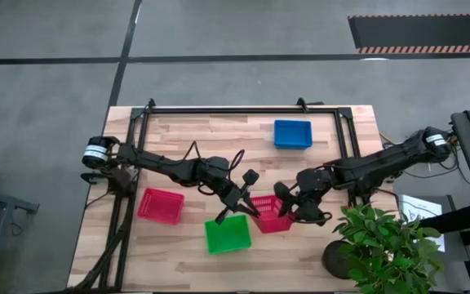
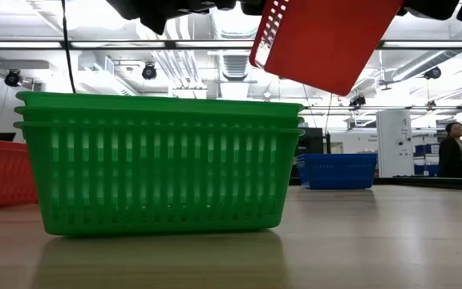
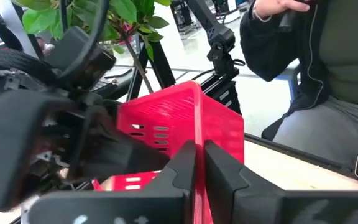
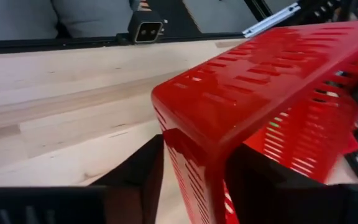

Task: Stack baskets by color
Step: Stack the right red bin on top of the stacked red bins

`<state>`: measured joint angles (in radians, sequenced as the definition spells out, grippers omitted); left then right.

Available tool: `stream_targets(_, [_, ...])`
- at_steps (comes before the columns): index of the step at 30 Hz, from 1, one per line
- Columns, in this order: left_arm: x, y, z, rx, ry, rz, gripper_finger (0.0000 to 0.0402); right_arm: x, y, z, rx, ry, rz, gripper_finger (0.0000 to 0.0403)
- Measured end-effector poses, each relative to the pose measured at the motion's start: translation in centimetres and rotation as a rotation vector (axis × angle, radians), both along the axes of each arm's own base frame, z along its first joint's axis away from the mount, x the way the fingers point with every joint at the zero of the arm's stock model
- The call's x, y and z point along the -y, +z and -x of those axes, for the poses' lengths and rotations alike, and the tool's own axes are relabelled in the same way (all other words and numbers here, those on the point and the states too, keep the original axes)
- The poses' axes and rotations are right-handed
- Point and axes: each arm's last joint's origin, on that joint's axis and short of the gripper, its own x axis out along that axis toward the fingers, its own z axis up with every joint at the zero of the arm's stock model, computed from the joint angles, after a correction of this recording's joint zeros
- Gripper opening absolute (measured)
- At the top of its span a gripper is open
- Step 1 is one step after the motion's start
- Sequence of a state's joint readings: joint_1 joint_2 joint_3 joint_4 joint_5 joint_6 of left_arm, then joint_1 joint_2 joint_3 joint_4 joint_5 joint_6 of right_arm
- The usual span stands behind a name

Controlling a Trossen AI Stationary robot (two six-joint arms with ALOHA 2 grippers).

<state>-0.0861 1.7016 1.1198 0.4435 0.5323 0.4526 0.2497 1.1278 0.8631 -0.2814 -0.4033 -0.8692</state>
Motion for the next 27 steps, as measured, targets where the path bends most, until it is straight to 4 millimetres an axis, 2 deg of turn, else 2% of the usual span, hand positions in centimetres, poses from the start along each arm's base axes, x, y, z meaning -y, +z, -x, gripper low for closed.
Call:
stream_targets(6, [0.3,0.2,0.3,-0.019,0.004,-0.005,0.0,0.4,1.4,1.3,0.038,-0.037,0.01,0.0166])
stream_targets(13, [0.3,1.1,1.2,-0.06,0.108,-0.03,0.0,0.9,3.1,2.6,0.039,-0.128,-0.101,0.0169])
stream_targets(20, [0.4,1.7,1.6,-0.049,0.127,-0.036,0.0,0.9,2.9,2.5,-0.025,-0.22,-0.161,0.0169])
stream_targets(27, [0.5,1.7,1.6,-0.047,0.116,-0.034,0.0,0.5,1.9,1.2,-0.106,-0.266,-0.228,0.0169])
